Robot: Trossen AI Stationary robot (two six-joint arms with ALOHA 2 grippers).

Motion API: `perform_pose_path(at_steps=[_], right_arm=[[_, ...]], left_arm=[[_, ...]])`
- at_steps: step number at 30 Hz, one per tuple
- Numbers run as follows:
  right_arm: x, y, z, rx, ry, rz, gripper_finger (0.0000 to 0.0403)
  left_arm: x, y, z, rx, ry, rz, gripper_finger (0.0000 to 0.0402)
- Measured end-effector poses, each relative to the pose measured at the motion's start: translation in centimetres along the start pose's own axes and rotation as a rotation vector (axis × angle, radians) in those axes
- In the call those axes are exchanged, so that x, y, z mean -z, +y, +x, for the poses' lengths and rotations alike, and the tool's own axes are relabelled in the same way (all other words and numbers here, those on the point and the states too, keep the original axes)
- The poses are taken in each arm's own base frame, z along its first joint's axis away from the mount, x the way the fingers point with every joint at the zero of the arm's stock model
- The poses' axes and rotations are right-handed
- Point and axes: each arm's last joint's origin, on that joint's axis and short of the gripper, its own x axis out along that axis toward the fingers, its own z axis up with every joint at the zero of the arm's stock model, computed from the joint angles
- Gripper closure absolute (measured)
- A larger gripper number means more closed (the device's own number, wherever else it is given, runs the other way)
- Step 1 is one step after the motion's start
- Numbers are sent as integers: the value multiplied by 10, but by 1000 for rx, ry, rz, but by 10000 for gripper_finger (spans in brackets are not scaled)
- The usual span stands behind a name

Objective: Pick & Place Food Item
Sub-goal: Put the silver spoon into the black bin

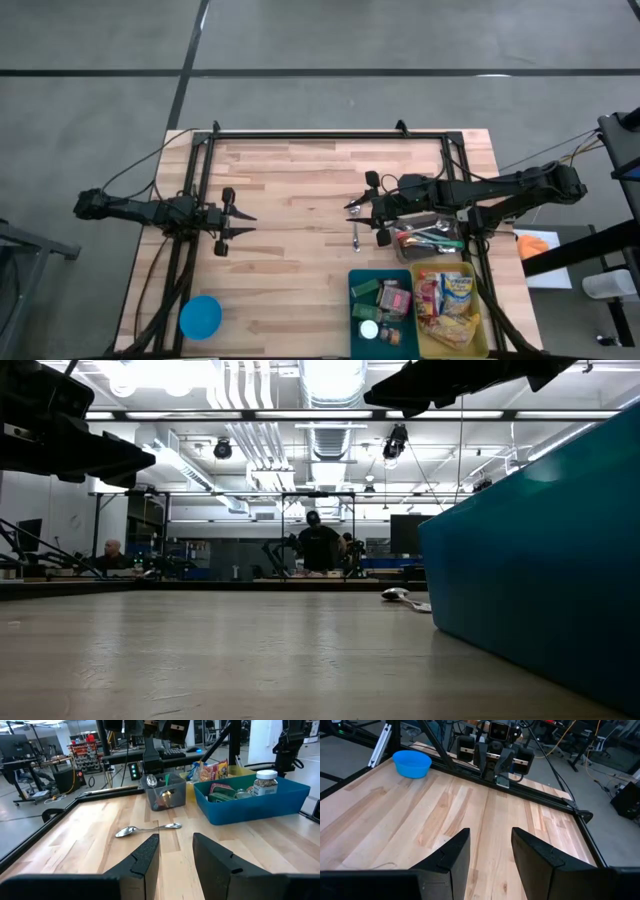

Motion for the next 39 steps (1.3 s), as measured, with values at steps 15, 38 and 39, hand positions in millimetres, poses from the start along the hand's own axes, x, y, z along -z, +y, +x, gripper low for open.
perform_pose_path(at_steps=[15, 38, 39], right_arm=[[0, 0, 0, 0, -1, 8, 262], [26, -4, -3, 380, 190, 917, 262], [27, -4, -4, 391, 214, 944, 262]], left_arm=[[0, 0, 0, 0, 1, 0, 282], [0, 0, 0, 0, 2, -2, 282], [0, 0, 0, 0, 2, -2, 282]])
